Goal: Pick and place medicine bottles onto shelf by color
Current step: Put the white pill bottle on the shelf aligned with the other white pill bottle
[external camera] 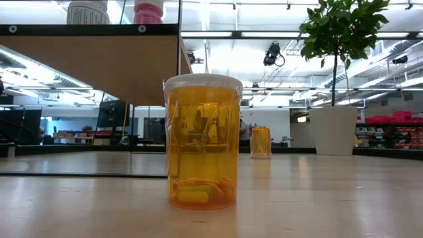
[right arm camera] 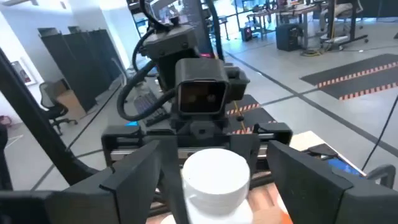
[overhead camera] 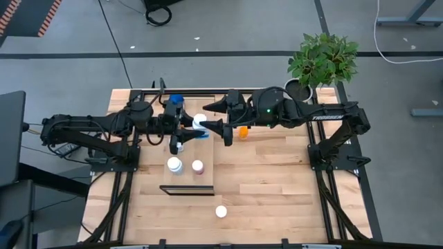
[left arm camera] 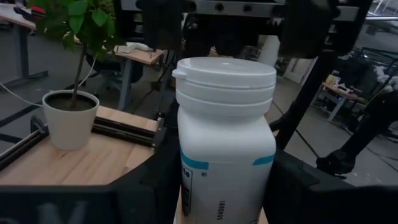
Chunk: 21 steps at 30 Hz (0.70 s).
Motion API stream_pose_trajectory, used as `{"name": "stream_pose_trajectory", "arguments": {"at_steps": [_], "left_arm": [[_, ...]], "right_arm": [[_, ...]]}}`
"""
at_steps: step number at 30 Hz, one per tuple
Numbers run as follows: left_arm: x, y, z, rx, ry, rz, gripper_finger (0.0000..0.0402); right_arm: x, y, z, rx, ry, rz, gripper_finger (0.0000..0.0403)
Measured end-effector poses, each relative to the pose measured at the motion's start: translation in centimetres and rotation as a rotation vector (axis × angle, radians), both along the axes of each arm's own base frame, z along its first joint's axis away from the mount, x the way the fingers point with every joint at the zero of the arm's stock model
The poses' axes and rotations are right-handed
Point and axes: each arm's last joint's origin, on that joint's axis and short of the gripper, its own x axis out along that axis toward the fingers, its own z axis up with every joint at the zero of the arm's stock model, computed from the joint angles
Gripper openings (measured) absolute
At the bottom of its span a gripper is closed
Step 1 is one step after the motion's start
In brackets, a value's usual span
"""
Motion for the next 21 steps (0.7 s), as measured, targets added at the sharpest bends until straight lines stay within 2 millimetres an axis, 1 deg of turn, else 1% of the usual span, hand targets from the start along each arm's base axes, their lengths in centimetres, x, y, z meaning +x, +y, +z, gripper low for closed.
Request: {"name": "stream_pose_trajectory", "arguments": {"at_steps": [4, 12, 17, 21], "left_arm": [[0.0, 0.0, 0.0, 0.001, -0.005, 0.0, 0.0182], [0.0, 0.0, 0.0, 0.009, -0.005, 0.0, 0.0181], [0.0, 0.0, 0.0, 0.005, -0.002, 0.0, 0.0183], [0.0, 0.0, 0.0, 0.001, -0.001, 0.0, 0.018]], "right_arm": [[0.1, 0.0, -0.1, 0.014, 0.005, -0.003, 0.03], [2.0, 0.4, -2.0, 0.067, 0.038, 0.012, 0.03], [2.1, 0.3, -2.0, 0.069, 0.032, -0.004, 0.03], [2.0, -0.1, -1.8, 0.063, 0.021, -0.027, 0.03]]}}
